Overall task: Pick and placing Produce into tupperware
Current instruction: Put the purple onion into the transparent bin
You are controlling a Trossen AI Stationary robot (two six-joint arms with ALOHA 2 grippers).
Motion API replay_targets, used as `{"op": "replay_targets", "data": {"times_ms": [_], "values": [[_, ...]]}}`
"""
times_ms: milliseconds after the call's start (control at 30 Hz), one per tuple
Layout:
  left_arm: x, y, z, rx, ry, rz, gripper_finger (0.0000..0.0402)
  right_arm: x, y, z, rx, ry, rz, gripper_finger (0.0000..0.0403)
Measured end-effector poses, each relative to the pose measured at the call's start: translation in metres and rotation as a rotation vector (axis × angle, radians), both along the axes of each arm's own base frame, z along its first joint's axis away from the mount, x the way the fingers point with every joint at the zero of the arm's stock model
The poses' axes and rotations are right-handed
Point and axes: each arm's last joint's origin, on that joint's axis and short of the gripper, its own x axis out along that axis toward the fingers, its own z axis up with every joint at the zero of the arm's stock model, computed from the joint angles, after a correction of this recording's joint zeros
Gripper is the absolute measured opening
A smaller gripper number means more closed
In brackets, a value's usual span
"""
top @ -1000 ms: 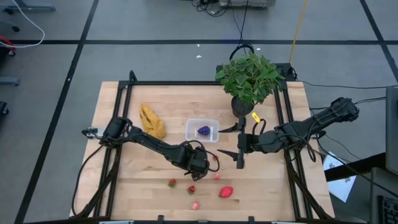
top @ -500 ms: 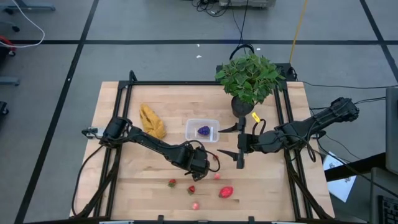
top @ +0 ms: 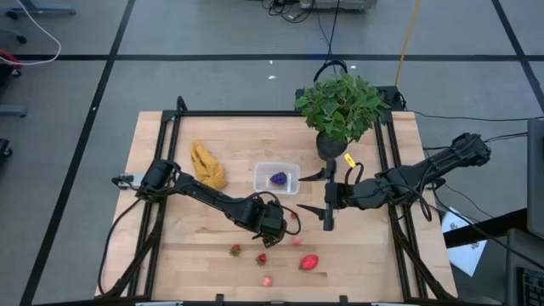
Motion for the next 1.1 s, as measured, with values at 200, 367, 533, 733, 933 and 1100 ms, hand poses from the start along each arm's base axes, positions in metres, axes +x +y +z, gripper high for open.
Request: {"op": "replay_targets", "data": {"times_ms": [200, 367, 533, 733, 933, 1100], "values": [[-0.0027, 0.0009, -0.0052, -0.001, 0.008, 0.016, 0.0399, 0.0000, 0.0000, 0.0000, 0.020, -0.002, -0.005, 0.0309], [-0.0038, 0.0012, -0.0068, -0.001, 0.013, 0.021, 0.0399, 0.0000, 0.0000, -0.0001, 0.019, -0.002, -0.005, 0.0309], [-0.0038, 0.0013, -0.0067, 0.001, 0.013, 0.019, 0.0399, 0.0001, 0.0000, -0.0001, 0.018, -0.002, -0.005, 0.0309], [-0.0038, 0.0013, -0.0066, 0.003, 0.013, 0.018, 0.0399, 0.0001, 0.0000, -0.0001, 0.016, -0.001, -0.004, 0.0309], [-0.0037, 0.0016, -0.0066, 0.011, 0.010, 0.019, 0.0399, 0.0001, 0.0000, -0.0001, 0.016, -0.001, -0.004, 0.0309], [-0.0036, 0.0020, -0.0065, 0.029, 0.006, 0.019, 0.0376, 0.0001, 0.0000, -0.0001, 0.016, -0.001, -0.004, 0.0309]]}}
